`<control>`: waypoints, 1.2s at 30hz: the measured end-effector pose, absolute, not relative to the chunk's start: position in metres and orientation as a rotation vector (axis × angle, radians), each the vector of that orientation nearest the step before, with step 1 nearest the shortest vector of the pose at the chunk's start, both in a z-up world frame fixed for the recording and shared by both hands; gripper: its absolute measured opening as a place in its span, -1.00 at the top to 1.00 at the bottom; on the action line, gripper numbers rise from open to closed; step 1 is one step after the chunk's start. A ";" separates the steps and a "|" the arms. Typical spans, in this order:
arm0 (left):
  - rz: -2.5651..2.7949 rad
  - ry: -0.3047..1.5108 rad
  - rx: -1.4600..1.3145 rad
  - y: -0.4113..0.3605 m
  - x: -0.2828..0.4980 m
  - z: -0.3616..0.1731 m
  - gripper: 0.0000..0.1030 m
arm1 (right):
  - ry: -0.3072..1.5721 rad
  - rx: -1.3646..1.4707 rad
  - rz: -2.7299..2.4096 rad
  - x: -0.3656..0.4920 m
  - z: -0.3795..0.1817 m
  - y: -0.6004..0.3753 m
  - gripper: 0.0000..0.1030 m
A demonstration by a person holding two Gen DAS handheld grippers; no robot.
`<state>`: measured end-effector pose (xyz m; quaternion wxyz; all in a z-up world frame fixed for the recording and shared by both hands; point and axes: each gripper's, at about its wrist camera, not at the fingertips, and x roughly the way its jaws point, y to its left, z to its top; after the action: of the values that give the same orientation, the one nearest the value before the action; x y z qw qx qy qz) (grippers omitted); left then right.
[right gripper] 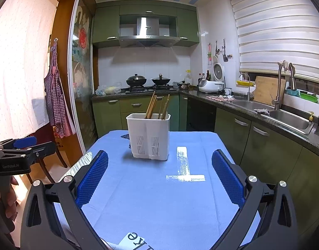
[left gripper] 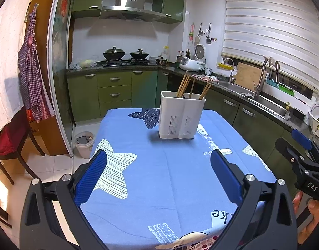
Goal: Organize utensils
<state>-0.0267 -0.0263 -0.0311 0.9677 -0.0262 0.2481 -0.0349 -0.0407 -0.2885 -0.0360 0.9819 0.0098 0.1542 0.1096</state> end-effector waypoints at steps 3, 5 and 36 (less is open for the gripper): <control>-0.068 0.503 -0.054 -0.026 -0.027 -0.031 -0.86 | 0.310 0.020 0.220 -0.040 -0.036 -0.288 -0.91; -0.068 0.506 -0.059 -0.025 -0.027 -0.032 -0.86 | 0.311 0.022 0.221 -0.040 -0.036 -0.288 -0.91; -0.047 0.504 -0.053 -0.022 -0.028 -0.025 -0.86 | 0.317 0.025 0.226 -0.037 -0.040 -0.285 -0.91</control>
<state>-0.0284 -0.0224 -0.0250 0.9678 -0.0263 0.2492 -0.0230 -0.0372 -0.2848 -0.0401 0.9811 0.0122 0.1574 0.1122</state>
